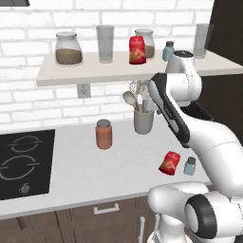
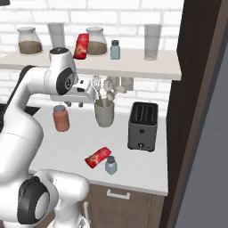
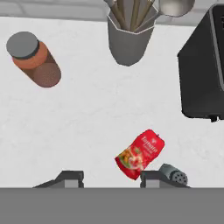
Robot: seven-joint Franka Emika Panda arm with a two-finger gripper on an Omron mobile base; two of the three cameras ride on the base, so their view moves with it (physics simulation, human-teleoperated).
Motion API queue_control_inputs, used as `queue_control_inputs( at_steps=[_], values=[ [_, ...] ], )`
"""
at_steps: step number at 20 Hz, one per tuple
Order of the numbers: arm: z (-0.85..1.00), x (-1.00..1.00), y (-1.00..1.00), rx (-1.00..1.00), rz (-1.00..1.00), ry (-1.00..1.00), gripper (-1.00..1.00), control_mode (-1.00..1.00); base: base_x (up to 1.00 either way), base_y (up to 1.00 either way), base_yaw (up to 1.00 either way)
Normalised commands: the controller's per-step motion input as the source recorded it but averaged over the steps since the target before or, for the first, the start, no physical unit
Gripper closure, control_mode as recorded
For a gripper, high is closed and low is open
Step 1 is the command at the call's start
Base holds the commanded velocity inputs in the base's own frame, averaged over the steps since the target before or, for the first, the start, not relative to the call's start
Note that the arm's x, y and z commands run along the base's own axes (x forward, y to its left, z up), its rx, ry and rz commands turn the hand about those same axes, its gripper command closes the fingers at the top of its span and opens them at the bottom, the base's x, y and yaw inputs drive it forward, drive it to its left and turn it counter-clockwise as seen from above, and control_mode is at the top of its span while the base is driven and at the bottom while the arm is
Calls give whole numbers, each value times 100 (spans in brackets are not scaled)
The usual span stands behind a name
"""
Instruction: Put the shaker and condiment bottle from the counter next to their counterparts in the cabinet.
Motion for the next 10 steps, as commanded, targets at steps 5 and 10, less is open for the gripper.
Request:
queue_control_inputs(
  at_steps=[5, 10],
  values=[
    [-39, -40, -2, 6, -10, 19, -100, -100, 0, 0, 0],
    [-24, -39, -15, 4, -13, 16, -100, -100, 0, 0, 0]
  ],
)
